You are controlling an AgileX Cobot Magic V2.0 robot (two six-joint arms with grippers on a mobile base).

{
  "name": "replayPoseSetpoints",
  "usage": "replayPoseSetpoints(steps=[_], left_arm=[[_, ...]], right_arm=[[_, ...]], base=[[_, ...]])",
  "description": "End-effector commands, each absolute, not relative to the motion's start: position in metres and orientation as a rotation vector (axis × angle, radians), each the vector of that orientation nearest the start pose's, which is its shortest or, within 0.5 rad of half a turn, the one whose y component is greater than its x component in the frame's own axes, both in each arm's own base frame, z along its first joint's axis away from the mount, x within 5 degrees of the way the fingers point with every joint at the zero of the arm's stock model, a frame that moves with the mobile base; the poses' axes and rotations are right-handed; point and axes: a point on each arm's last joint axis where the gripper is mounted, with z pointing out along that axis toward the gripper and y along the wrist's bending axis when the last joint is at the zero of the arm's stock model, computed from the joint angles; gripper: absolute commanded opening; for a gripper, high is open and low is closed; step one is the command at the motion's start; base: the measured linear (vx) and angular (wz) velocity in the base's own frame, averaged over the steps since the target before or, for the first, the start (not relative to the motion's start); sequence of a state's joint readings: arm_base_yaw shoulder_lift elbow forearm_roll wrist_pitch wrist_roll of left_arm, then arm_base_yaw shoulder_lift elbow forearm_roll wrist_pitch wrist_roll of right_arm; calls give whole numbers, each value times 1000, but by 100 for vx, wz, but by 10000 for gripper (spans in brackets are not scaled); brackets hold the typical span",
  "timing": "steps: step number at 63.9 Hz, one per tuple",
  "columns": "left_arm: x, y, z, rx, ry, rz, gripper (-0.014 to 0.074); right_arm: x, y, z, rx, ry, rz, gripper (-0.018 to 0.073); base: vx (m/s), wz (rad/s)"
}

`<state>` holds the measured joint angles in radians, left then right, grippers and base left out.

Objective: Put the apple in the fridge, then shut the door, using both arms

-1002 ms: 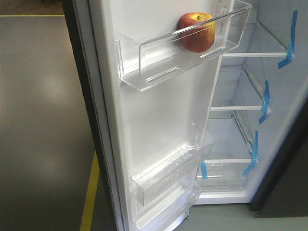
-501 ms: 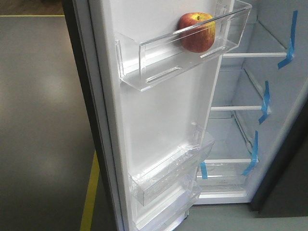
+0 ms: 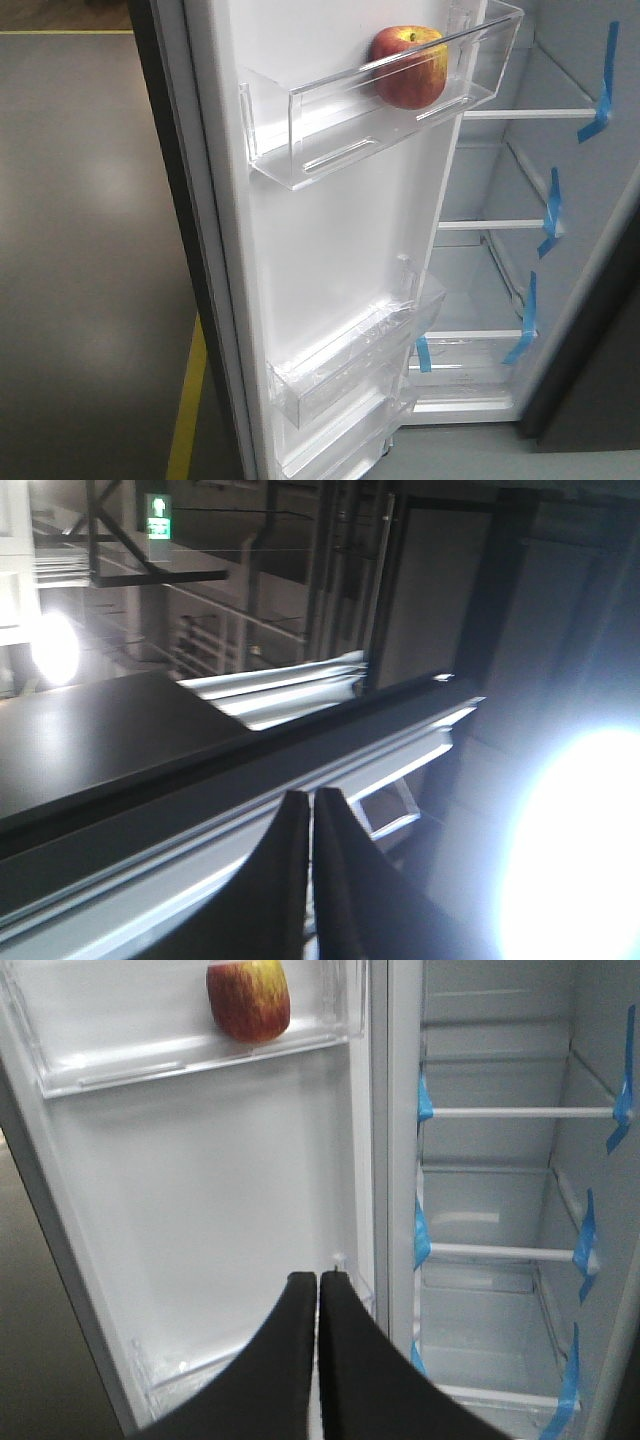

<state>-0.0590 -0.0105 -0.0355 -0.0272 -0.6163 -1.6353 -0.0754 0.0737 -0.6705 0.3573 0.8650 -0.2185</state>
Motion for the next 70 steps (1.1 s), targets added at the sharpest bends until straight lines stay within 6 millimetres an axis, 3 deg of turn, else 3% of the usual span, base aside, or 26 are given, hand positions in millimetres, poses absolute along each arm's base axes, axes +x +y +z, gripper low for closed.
replayPoseSetpoints(steps=[1, 8, 15, 21, 29, 40, 47, 61, 70], left_arm=[[18, 0, 318, -577, 561, -1592, -6], [23, 0, 360, -537, 606, -1456, -6], [45, -2, 401, -507, 642, -1359, -6], [82, -8, 427, -447, 699, -1295, -6], [149, -23, 450, -372, 798, -1335, -6], [242, -40, 461, -310, 915, -1432, 39], [294, -49, 462, -308, 934, -1595, 142], [365, -72, 458, -142, 1039, -1823, 443], [396, -79, 457, -54, 1061, -1875, 514]], right_arm=[[-7, 23, 362, -79, 1580, 195, -3], [-7, 23, 367, -63, 1526, 199, -3], [-7, 23, 367, -62, 1524, 206, -3], [-7, 23, 367, -63, 1527, 207, -3], [-7, 23, 366, -67, 1538, 208, -3], [-7, 24, 365, -71, 1554, 211, -3], [-7, 24, 363, -76, 1570, 214, -3], [-7, 25, 362, -78, 1577, 215, -3], [-7, 25, 362, -80, 1585, 217, -3]], base=[[0, 0], [0, 0], [0, 0], [0, 0], [0, 0], [0, 0], [0, 0], [0, 0], [0, 0]])
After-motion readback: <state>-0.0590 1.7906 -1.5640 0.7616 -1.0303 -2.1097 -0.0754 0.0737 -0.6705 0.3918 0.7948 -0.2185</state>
